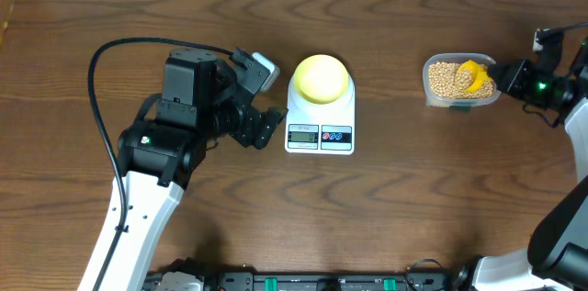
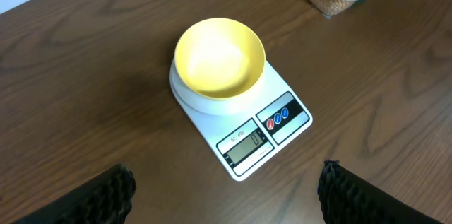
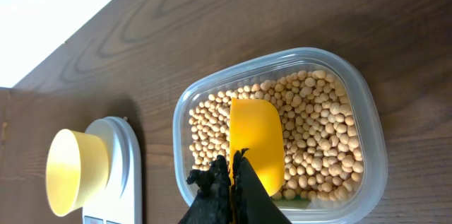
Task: Scoop item into bowl and weigh 50g on scale
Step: 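Drag the scoop through the soybeans with the right gripper to fill it, then lift the filled scoop out of the tub with the right gripper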
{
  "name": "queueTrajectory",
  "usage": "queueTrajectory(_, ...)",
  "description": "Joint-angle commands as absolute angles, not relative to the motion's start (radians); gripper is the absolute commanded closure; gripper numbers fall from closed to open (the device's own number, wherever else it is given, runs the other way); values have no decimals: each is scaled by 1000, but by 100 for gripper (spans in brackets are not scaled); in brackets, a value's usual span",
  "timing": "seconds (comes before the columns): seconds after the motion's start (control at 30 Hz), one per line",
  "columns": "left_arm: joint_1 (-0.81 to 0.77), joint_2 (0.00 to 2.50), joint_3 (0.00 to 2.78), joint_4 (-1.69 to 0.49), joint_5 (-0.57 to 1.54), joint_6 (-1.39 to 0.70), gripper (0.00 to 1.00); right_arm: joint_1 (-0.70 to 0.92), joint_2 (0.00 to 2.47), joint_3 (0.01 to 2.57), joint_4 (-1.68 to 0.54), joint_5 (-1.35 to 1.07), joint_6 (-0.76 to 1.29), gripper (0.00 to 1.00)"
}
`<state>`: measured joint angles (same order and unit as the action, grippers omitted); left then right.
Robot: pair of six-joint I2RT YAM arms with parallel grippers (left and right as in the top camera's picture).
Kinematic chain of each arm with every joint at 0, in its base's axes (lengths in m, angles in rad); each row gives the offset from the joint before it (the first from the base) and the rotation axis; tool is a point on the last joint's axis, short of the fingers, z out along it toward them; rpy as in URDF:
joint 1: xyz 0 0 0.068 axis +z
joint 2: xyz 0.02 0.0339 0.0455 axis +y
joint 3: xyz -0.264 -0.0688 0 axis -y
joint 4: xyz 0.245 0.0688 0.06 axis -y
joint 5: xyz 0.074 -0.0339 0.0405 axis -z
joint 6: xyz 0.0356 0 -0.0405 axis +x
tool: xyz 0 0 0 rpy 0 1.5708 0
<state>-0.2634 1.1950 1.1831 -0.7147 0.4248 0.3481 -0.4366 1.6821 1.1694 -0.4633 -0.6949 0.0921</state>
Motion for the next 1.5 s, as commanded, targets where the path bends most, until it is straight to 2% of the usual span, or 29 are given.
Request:
queueTrajectory(0.0, -259, 1196, 1167, -718, 445, 355, 15, -463, 1687, 1164, -464, -764, 61, 99)
queueTrajectory(1.27, -259, 1196, 1167, -718, 445, 355, 15, -632, 1687, 1164, -464, -1120, 55, 99)
queueTrajectory(1.47, -259, 1196, 1167, -718, 445, 355, 15, -651, 1687, 1164, -463, -1136, 135, 99)
